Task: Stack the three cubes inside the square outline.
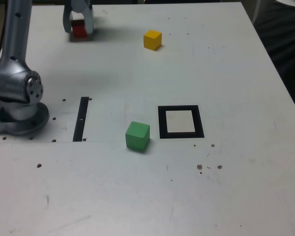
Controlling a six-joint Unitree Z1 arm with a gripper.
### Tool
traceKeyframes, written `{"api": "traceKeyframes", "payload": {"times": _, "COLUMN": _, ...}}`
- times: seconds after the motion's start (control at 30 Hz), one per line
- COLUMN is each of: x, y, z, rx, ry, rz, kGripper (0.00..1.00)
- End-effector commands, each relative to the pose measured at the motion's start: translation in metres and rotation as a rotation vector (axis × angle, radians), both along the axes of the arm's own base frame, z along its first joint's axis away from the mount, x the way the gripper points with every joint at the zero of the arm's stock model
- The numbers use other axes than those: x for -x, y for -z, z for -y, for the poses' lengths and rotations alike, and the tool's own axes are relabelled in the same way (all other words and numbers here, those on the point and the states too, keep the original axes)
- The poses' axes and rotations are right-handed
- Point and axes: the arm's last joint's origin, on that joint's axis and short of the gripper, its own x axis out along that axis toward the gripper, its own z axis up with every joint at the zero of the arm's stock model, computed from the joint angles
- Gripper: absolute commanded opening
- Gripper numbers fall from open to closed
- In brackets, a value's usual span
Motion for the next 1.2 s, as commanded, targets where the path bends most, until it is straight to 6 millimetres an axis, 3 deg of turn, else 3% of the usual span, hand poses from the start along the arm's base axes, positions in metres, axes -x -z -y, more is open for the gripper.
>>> {"api": "traceKeyframes", "payload": {"times": 0.0, "x": -0.001, "y": 0.000, "z": 0.001, "rx": 0.001, "ry": 0.004, "rz": 0.002, "kGripper": 0.28}}
{"api": "traceKeyframes", "payload": {"times": 0.17, "x": -0.009, "y": -0.011, "z": 0.011, "rx": -0.017, "ry": 0.024, "rz": 0.014, "kGripper": 0.28}}
{"api": "traceKeyframes", "payload": {"times": 0.3, "x": -0.021, "y": -0.026, "z": 0.031, "rx": -0.036, "ry": 0.045, "rz": 0.026, "kGripper": 0.28}}
{"api": "traceKeyframes", "payload": {"times": 0.5, "x": -0.045, "y": -0.044, "z": 0.077, "rx": -0.053, "ry": 0.070, "rz": 0.066, "kGripper": 0.28}}
{"api": "traceKeyframes", "payload": {"times": 0.87, "x": -0.088, "y": -0.059, "z": 0.174, "rx": -0.104, "ry": 0.153, "rz": 0.090, "kGripper": 0.28}}
{"api": "traceKeyframes", "payload": {"times": 1.17, "x": -0.117, "y": -0.069, "z": 0.234, "rx": -0.145, "ry": 0.218, "rz": 0.114, "kGripper": 0.28}}
